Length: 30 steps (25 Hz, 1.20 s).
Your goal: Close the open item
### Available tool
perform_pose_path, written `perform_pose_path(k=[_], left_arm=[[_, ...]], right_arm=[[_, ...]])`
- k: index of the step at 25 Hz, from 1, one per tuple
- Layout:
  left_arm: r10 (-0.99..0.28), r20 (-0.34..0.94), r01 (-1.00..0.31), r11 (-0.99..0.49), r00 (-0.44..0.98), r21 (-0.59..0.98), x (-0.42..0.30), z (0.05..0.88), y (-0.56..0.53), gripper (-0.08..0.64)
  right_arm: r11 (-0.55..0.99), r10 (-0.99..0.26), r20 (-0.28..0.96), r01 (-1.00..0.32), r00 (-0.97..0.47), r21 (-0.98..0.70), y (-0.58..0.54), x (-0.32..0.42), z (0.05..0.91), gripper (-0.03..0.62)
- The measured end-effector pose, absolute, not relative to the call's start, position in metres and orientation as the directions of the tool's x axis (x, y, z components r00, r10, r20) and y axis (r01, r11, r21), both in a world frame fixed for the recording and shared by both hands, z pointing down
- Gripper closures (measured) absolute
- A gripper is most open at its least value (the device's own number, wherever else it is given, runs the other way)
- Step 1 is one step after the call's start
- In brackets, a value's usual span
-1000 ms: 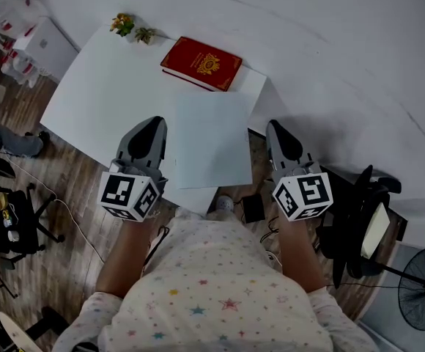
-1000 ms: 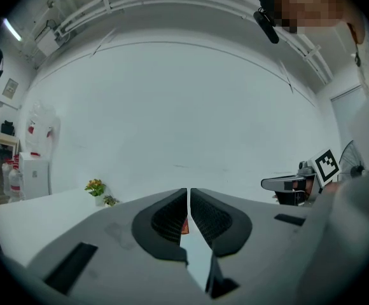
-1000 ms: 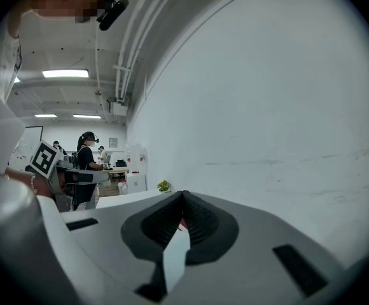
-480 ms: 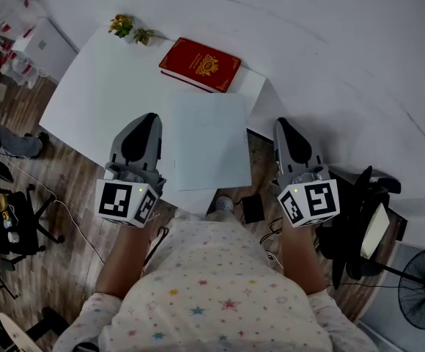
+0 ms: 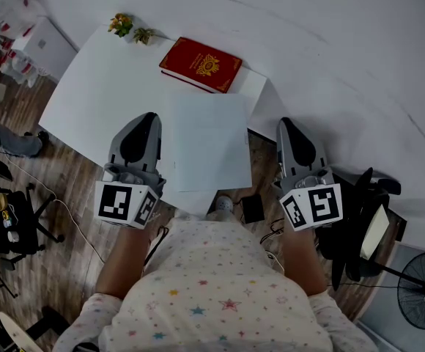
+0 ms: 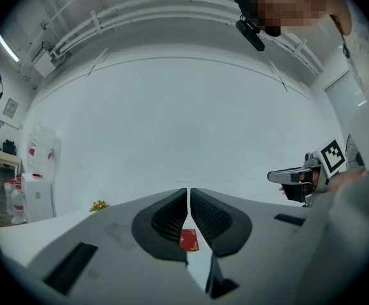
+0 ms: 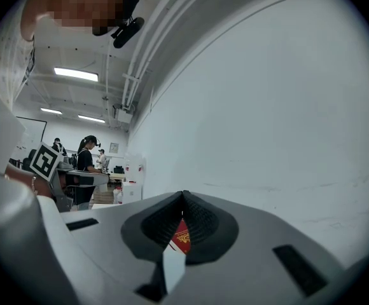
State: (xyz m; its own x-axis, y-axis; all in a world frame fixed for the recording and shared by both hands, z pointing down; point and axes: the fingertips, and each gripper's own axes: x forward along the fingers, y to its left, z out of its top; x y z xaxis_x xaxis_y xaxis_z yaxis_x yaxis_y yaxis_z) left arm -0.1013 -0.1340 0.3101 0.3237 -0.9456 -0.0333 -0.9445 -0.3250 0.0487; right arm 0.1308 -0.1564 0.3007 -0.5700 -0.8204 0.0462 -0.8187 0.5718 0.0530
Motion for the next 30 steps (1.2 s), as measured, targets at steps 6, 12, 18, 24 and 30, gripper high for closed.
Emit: perform_pose_path(k=[6, 12, 18, 24, 30], left_arm=[[-0.943, -0.029, -0.942, -0.332, 0.331, 0.051, -0.1014, 0.3127, -0.1351, 0.535], [-0.942, -0.026, -0.941, -0.335, 0.335, 0.049, -0.1007, 0.3141, -0.1354, 0.535], [-0.940, -0.025, -0.939, -0.341, 0.340, 0.046, -0.0996, 0.3151, -0.1337, 0.535], [-0.939, -0.021, -0.938, -0.343, 0.343, 0.044, -0.0984, 0.3171, -0.1314, 0.535], [-0.939, -0.022, -0.938, -0.345, 0.344, 0.045, -0.0975, 0.3174, -0.1306, 0.535]], right_arm=[[0.567, -0.824, 0.043, -0.823, -0.566, 0.043, -0.1565, 0.1310, 0.3019, 0.592], [0.567, -0.823, 0.040, -0.823, -0.566, 0.039, -0.1561, 0.1307, 0.3021, 0.592], [0.567, -0.824, 0.038, -0.823, -0.566, 0.037, -0.1549, 0.1305, 0.3018, 0.592], [0.563, -0.827, 0.038, -0.826, -0.562, 0.037, -0.1530, 0.1322, 0.3037, 0.592], [0.558, -0.830, 0.044, -0.829, -0.556, 0.045, -0.1522, 0.1334, 0.3069, 0.592]])
